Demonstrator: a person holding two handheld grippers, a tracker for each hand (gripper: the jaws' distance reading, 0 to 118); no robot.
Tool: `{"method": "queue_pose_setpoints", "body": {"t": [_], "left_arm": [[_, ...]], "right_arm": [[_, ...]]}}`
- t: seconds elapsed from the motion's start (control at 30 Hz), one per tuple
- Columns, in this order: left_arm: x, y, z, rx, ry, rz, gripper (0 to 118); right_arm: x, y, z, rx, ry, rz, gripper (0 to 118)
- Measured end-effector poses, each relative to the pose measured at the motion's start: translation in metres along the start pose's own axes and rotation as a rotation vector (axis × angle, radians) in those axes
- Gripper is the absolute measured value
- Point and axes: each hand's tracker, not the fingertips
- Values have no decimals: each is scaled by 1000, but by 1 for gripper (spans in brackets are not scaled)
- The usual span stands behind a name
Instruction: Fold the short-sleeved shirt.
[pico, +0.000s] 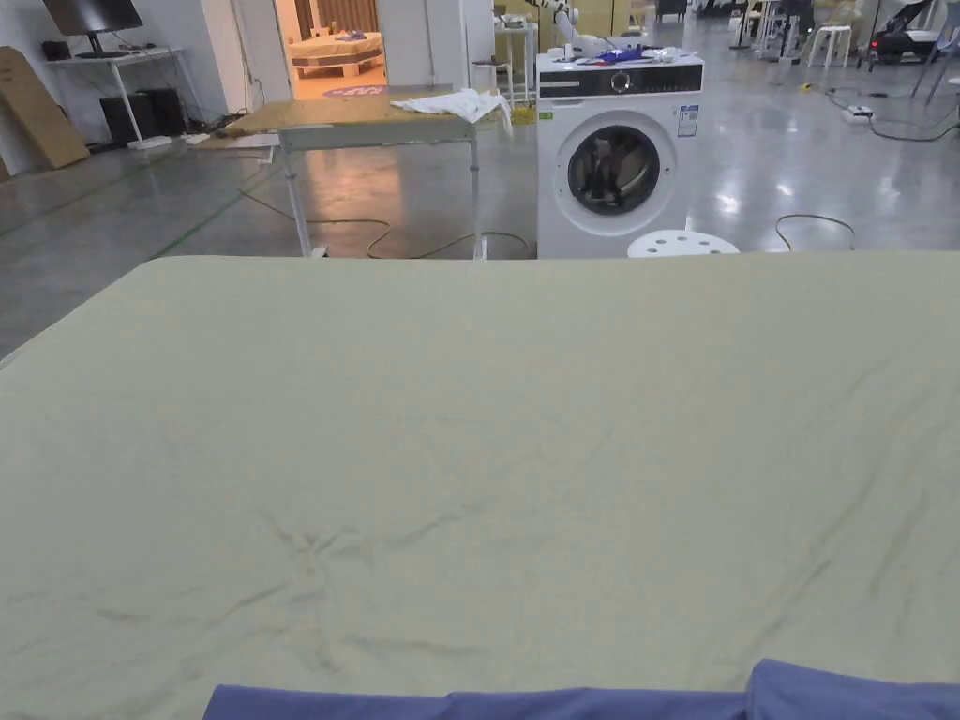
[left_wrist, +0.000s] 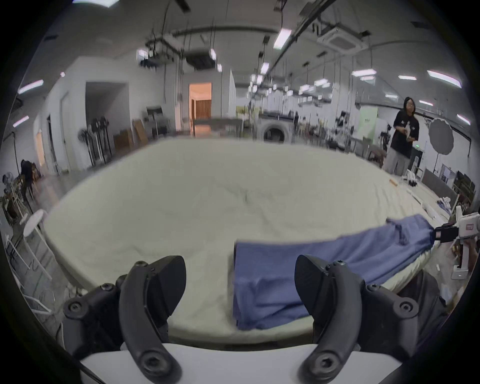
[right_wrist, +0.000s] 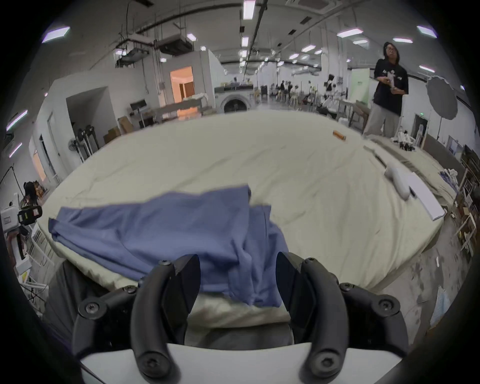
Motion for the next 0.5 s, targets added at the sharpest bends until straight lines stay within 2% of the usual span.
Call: {"method": "queue_pose_setpoints", "body": {"t": [0.1, 0.23, 0.4, 0.43, 0.5], "left_arm": [[22, 25, 32, 182, 23, -59, 88], [61, 51, 63, 328, 13, -44, 89], [98, 71, 85, 440, 11, -71, 86], [105, 74, 88, 441, 13, -78, 84], [114, 76, 92, 435, -1, -98, 67]], "right_arm": [[-15, 15, 26, 150, 37, -5, 65], [-46, 37, 60, 327, 88, -23, 65], [-80, 52, 85, 458, 125, 63, 64], [-85, 54, 87, 460, 140, 63, 63], [-91, 53, 86, 463, 162, 58, 45]]}}
